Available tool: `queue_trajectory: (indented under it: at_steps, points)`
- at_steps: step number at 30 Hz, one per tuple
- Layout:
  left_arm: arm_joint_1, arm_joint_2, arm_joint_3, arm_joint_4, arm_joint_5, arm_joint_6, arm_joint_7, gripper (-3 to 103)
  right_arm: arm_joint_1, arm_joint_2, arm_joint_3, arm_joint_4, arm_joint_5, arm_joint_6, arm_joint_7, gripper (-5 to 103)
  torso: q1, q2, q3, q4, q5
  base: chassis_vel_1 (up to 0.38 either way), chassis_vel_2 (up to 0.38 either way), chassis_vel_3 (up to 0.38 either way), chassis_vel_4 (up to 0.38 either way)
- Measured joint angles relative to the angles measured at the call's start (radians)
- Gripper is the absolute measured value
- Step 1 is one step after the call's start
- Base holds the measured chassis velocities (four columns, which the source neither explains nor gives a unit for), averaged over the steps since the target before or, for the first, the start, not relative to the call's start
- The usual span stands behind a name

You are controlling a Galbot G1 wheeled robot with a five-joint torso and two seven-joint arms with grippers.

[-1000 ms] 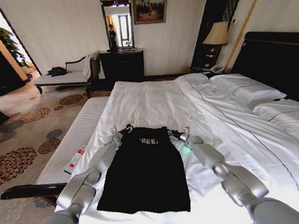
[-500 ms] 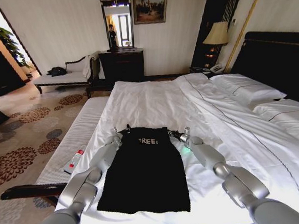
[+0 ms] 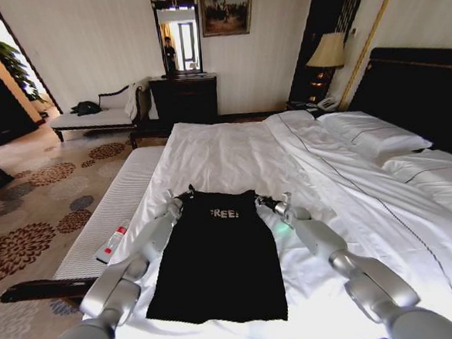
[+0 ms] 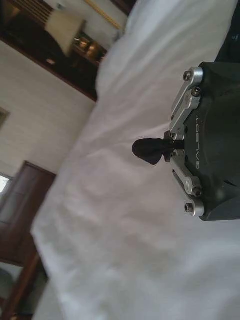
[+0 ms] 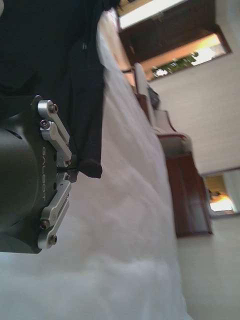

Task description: Fold the clothes on the bed.

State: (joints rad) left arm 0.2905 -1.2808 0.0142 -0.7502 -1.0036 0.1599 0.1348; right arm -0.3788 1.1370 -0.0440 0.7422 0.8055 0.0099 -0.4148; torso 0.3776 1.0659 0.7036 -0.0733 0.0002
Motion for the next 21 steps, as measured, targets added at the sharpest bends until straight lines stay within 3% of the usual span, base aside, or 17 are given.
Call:
queue_trajectory:
  at_steps: [11, 15, 21]
  points:
    - [-0.091, 0.051, 0.033, -0.068, -0.087, 0.014, -0.032, 3, 0.118, -0.017, -0.07, 0.081, 0.062, -0.004, 0.141, 0, 0.0, 0.0, 0.0, 0.0001, -0.0004, 0.0, 0.0, 0.0, 0.0]
    - [-0.134, 0.037, 0.043, -0.031, -0.092, 0.014, -0.031, 3, 0.152, -0.006, -0.094, 0.078, 0.071, -0.004, 0.16, 0, 0.0, 0.0, 0.0, 0.0002, -0.0001, 0.0, 0.0, 0.0, 0.0]
    - [-0.276, -0.037, 0.078, 0.136, -0.094, 0.01, -0.004, 3, 0.205, 0.017, -0.124, 0.036, 0.078, 0.006, 0.178, 0, 0.0, 0.0, 0.0, 0.0, 0.0, 0.0, 0.0, 0.0, 0.0]
